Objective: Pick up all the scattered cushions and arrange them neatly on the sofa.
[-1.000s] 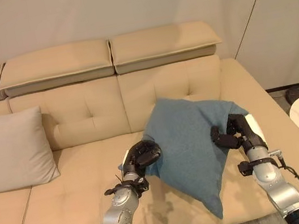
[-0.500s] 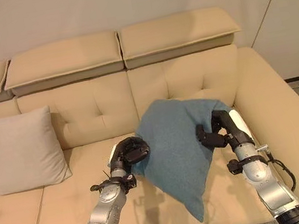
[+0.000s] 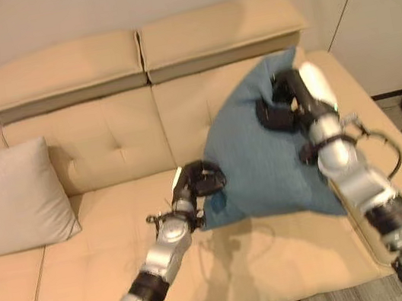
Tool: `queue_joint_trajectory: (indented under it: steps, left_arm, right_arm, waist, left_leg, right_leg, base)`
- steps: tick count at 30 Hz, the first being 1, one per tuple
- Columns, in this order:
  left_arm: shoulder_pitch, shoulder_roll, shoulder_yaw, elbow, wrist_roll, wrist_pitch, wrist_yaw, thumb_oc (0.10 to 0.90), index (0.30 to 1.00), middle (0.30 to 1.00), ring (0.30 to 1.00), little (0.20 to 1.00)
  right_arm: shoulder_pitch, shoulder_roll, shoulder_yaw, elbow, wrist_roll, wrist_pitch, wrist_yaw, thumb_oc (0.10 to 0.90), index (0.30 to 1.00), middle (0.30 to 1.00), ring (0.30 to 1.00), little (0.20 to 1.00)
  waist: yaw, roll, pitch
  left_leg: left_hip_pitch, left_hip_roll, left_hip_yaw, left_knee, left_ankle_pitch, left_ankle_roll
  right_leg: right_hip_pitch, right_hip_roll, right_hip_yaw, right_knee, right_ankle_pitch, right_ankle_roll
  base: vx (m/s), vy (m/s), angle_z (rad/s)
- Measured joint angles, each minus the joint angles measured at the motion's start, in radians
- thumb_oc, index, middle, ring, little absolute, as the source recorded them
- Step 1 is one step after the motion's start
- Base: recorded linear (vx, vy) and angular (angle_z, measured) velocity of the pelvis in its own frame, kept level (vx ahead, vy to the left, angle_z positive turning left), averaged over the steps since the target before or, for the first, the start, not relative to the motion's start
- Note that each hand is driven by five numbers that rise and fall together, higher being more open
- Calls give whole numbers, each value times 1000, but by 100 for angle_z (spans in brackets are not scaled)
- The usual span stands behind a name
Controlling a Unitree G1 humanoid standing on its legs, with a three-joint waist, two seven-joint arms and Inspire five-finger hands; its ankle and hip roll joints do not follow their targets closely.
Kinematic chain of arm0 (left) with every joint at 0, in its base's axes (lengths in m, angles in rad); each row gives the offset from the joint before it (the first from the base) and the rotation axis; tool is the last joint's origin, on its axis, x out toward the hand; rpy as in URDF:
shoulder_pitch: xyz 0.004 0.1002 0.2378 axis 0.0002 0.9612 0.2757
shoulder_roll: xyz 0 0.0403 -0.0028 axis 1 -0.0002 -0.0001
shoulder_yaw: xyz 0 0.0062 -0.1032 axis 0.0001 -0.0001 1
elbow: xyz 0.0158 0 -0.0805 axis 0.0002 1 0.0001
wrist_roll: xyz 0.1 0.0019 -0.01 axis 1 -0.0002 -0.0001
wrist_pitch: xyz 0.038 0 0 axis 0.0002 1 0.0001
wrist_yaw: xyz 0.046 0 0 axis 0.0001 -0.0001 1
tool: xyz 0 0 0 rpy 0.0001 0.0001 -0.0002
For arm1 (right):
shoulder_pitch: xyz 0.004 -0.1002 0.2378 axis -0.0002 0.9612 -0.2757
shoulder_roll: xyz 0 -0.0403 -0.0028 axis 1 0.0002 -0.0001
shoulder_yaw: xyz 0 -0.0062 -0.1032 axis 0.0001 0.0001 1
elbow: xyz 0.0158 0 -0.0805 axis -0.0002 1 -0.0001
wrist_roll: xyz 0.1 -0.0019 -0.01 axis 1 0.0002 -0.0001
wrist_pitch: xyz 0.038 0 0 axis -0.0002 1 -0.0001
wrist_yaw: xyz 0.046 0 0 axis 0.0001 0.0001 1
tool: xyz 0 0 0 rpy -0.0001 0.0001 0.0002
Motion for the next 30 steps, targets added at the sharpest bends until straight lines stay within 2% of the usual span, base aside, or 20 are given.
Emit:
queue_joint_trajectory:
  steps: [5,8,14,16,17,18,19,20,21,22,23,27,30]
  left_arm:
    - [-143,-11,28,34,49,-2,92,400,300,300,300,300]
    - [-193,-6,36,80,66,-16,125,400,300,300,300,300]
    - [-202,40,65,80,87,-48,140,400,300,300,300,300]
    - [-205,36,50,118,100,-101,142,400,300,300,300,300]
    - [-222,25,36,153,100,-120,147,400,300,300,300,300]
    - [-273,-6,15,238,88,-129,144,400,300,300,300,300]
    - [-295,-28,9,273,79,-129,141,400,300,300,300,300]
    - [-332,-61,3,342,31,-123,139,400,300,300,300,300]
    - [-357,-77,5,394,-2,-123,142,400,300,300,300,300]
    - [-381,-82,4,436,-34,-121,143,624,636,636,636,636]
    - [-392,-84,6,440,-47,-121,149,800,900,900,900,900]
    - [-468,-106,21,485,-59,-121,157,800,900,900,900,900]
    - [-472,-99,22,492,-67,-120,156,800,900,900,900,900]
  right_arm:
    - [-206,0,72,123,-50,-1,-70,400,300,300,300,300]
    - [-231,5,71,183,-29,-4,-106,400,300,300,300,300]
    - [-242,5,93,329,84,-17,-131,400,300,300,300,300]
    - [-249,17,98,506,140,-98,-140,400,300,300,300,300]
    - [-271,28,100,607,190,-98,-135,400,300,300,300,300]
    - [-324,31,137,752,253,-69,-108,400,300,300,300,300]
    - [-338,33,152,781,267,-55,-95,463,394,394,394,394]
    - [-345,52,140,806,302,-45,-79,800,900,900,900,900]
    - [-351,74,104,821,335,-44,-84,800,900,900,900,900]
    - [-371,101,81,841,383,-33,-99,800,900,900,900,900]
    - [-376,107,80,839,414,-33,-108,800,900,900,900,900]
    - [-433,107,80,846,498,-26,-139,800,900,900,900,900]
    - [-464,106,108,878,511,-17,-137,800,900,900,900,900]
  waist:
    - [11,-1,1]
    - [26,-4,2]
    - [21,-24,14]
    - [24,-42,28]
    - [27,-51,33]
    - [32,-51,33]
    - [32,-52,34]
    - [27,-52,40]
    - [25,-48,62]
    - [23,-46,85]
    - [23,-45,100]
    - [27,-27,126]
    - [26,-35,135]
  left_leg:
    - [-120,-2,-6,-1,24,4]
    - [-157,0,-4,-1,26,3]
    - [-201,1,4,-3,26,3]
    - [-221,0,10,15,26,3]
    - [-238,1,10,21,26,3]
    - [-276,1,9,17,26,3]
    - [-293,1,8,18,26,3]
    - [-320,2,7,18,29,7]
    - [-321,0,7,20,29,7]
    - [-321,0,12,28,29,7]
    - [-321,0,17,30,29,8]
    - [-346,1,23,73,28,8]
    - [-402,4,26,187,27,8]
  right_leg:
    - [-113,-1,-4,0,21,-6]
    - [-151,0,-3,0,25,-9]
    - [-204,0,-3,0,25,-9]
    - [-215,-1,-6,0,25,-9]
    - [-227,-2,-7,0,25,-9]
    - [-263,-2,-11,0,25,-9]
    - [-281,-3,-13,0,30,-11]
    - [-311,-8,-12,0,37,-14]
    - [-312,-10,-10,0,43,-13]
    - [-313,-11,-6,0,49,-17]
    - [-313,-12,-6,0,50,-17]
    - [-314,-14,-8,1,51,-19]
    - [-309,-29,-12,0,60,-30]
  base:
    - [-110,11,5]
    - [-11,-4,-1]
    - [-25,-17,-4]
    - [-54,-29,1]
    - [-57,-21,9]
    - [-67,-9,8]
    - [-86,40,4]
    - [-61,43,-4]
    - [-75,63,-9]
    - [-39,27,-10]
    - [-62,43,-5]
    - [-14,24,2]
    - [-31,14,9]
